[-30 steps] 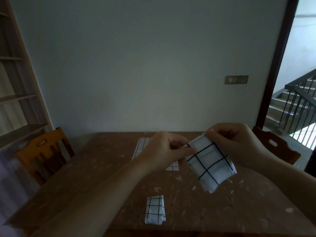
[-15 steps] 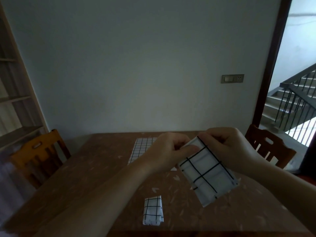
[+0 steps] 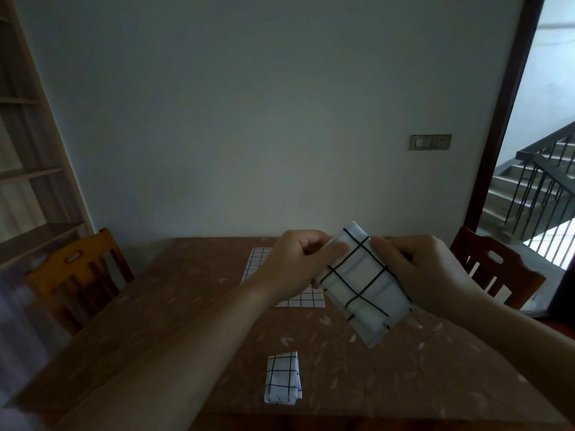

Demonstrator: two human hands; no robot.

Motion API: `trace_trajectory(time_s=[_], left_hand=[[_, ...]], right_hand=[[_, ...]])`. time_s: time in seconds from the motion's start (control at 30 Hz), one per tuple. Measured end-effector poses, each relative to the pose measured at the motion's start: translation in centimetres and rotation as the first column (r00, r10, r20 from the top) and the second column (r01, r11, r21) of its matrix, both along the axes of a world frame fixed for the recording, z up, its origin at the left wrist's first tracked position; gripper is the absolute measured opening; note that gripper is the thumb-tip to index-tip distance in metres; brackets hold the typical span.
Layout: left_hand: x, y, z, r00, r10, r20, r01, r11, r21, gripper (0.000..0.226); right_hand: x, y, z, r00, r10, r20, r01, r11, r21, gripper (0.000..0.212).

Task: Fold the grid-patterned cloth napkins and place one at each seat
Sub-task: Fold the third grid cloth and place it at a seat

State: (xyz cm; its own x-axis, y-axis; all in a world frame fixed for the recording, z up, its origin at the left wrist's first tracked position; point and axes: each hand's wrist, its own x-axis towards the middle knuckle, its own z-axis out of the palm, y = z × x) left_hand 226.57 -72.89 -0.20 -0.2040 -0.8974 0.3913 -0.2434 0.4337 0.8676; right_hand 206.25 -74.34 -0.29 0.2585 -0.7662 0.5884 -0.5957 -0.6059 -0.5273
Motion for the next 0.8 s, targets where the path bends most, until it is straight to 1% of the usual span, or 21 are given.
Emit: trace_trajectory(time_s=[0.03,0.07,0.1,0.13,0.2,0.27,0.3,0.37,0.43,0.5,0.53,0.6,0.67,0.73,0.8], left_hand=[[-0.2,-0.1,-0.3,0.994,-0.005,-0.113,0.012,0.998,0.062,0.027],[-0.6,-0.1,-0.6,0.967,-0.017,-0.255,0.056,0.988,0.144,0.033],[-0.9,-0.1,-1.0,0.933,-0.028,-0.358,0.112,0.97,0.215,0.04],[-1.2,0.1,-1.3,0.912,-0.038,-0.409,0.159,0.95,0.267,0.044],[-1.9,0.5,-2.0,0.934,-0.08,-0.347,0.198,0.927,0.32,0.034],[-2.4,0.9,-2.3,0.967,-0.117,-0.228,0.186,0.932,0.31,0.019],[-2.4,1.0,-2.3,0.978,-0.117,-0.175,0.165,0.944,0.288,0.015],[-2.2,0.9,-2.2,0.988,-0.116,-0.107,0.14,0.955,0.261,0.013],[-2.0,1.1,-1.9,0.99,-0.137,-0.034,0.141,0.959,0.246,0.014],[-1.9,1.2,-1.7,0.978,-0.19,0.083,0.163,0.952,0.258,0.018],[-1.9,1.3,-1.6,0.968,-0.216,0.129,0.175,0.946,0.272,0.022],[-2.0,1.4,-1.6,0.955,-0.252,0.159,0.199,0.935,0.292,0.024],[-2.1,1.6,-1.5,0.952,-0.271,0.142,0.22,0.929,0.299,0.018],[-2.4,2.1,-1.5,0.949,-0.302,0.089,0.26,0.912,0.318,0.009],[-2.7,2.8,-1.4,0.954,-0.294,0.062,0.257,0.904,0.341,0.017]], right_hand=[[0.2,0.1,0.1,1.0,-0.027,0.015,0.027,0.999,-0.028,0.06],[0.3,0.1,0.3,0.998,-0.054,0.044,0.057,0.997,-0.051,0.059],[0.4,0.1,0.5,0.994,-0.082,0.074,0.088,0.993,-0.078,0.059],[0.5,0.1,0.7,0.989,-0.104,0.102,0.115,0.988,-0.103,0.059],[0.4,-0.1,0.8,0.979,-0.142,0.143,0.159,0.98,-0.119,0.059],[0.2,-0.2,0.5,0.972,-0.163,0.166,0.185,0.974,-0.127,0.059],[0.0,-0.2,0.4,0.971,-0.168,0.171,0.191,0.973,-0.13,0.059],[-0.1,-0.1,0.4,0.972,-0.169,0.164,0.187,0.977,-0.102,0.059],[-0.3,-0.1,0.6,0.979,-0.132,0.156,0.136,0.99,-0.02,0.061],[-0.5,-0.1,1.0,0.978,-0.079,0.194,0.071,0.996,0.049,0.065],[-0.5,-0.1,1.2,0.976,-0.06,0.21,0.05,0.997,0.052,0.064],[-0.5,0.1,1.5,0.975,-0.047,0.216,0.047,0.999,0.006,0.06],[-0.5,0.2,1.6,0.968,-0.056,0.245,0.062,0.998,-0.018,0.058],[-0.7,0.1,1.5,0.957,-0.074,0.279,0.084,0.996,-0.022,0.057],[-0.9,-0.1,1.4,0.947,-0.106,0.305,0.122,0.992,-0.035,0.056]])
